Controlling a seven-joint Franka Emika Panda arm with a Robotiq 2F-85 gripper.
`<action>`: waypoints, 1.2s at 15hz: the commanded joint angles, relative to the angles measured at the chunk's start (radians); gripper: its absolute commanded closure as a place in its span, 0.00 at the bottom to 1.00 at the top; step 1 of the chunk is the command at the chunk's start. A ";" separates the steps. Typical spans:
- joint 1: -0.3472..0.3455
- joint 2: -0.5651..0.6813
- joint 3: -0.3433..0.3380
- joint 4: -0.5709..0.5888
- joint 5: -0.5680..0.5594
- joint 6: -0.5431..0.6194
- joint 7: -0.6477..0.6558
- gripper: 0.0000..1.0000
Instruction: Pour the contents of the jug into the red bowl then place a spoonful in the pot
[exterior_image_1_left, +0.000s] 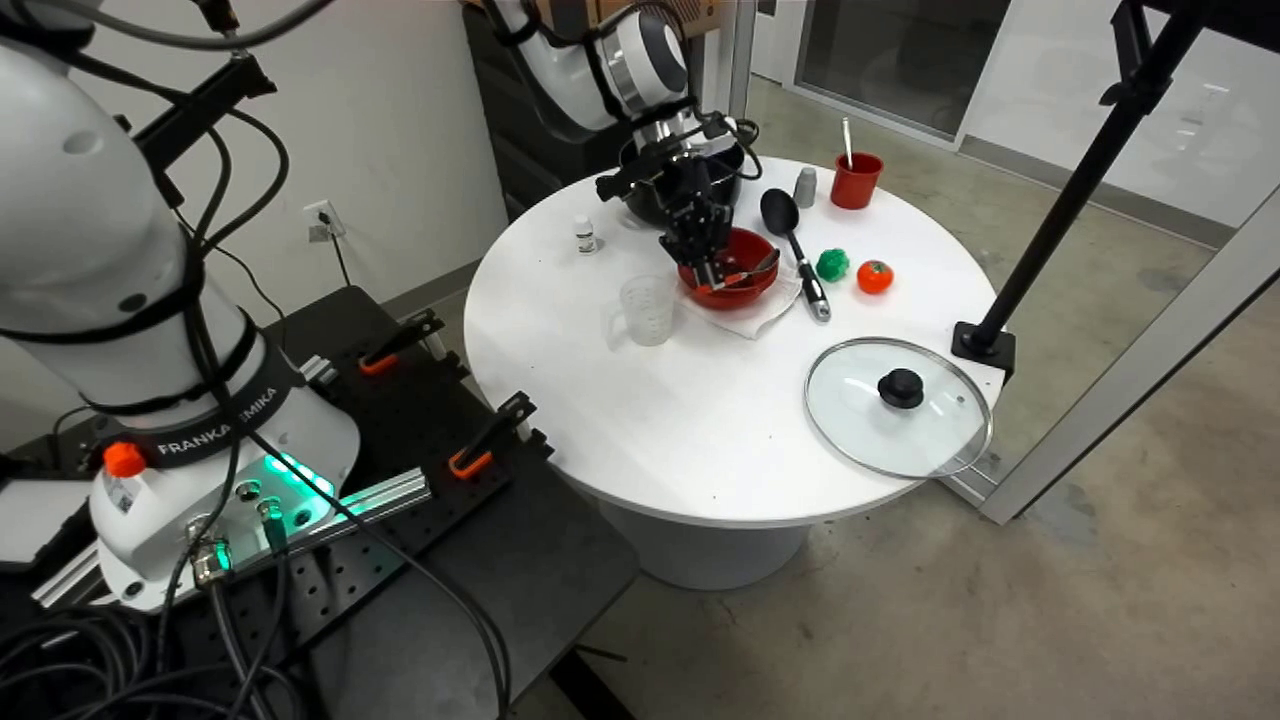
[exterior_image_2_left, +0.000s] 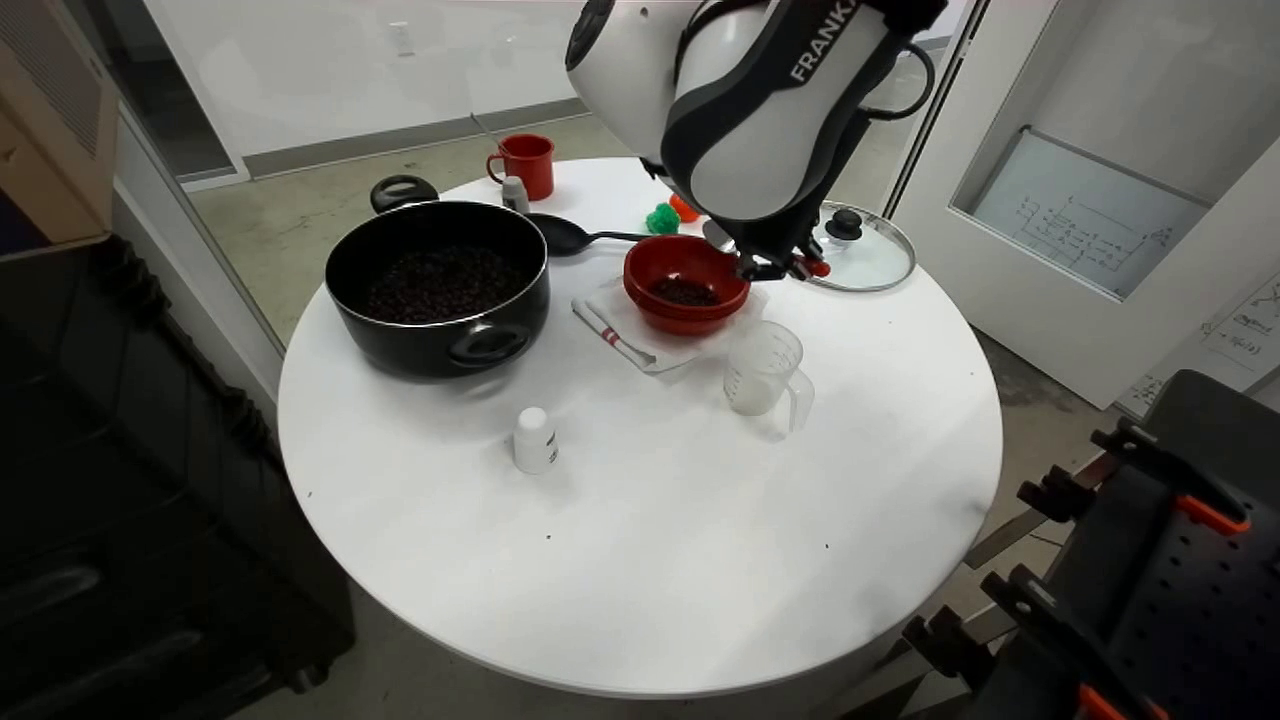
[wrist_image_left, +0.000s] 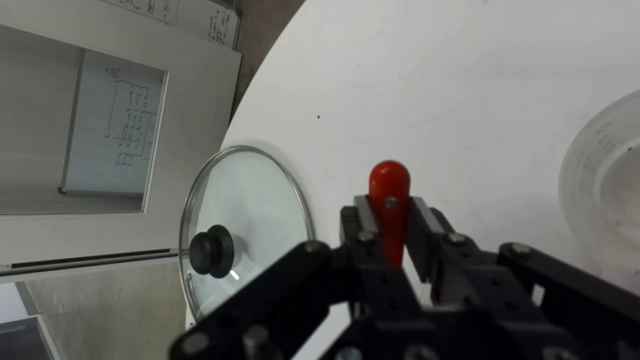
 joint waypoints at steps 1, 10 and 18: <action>0.012 -0.032 0.017 -0.050 -0.030 -0.002 -0.009 0.95; 0.004 0.007 0.042 0.062 0.058 -0.216 -0.026 0.95; -0.032 0.051 0.074 0.203 0.201 -0.346 -0.180 0.95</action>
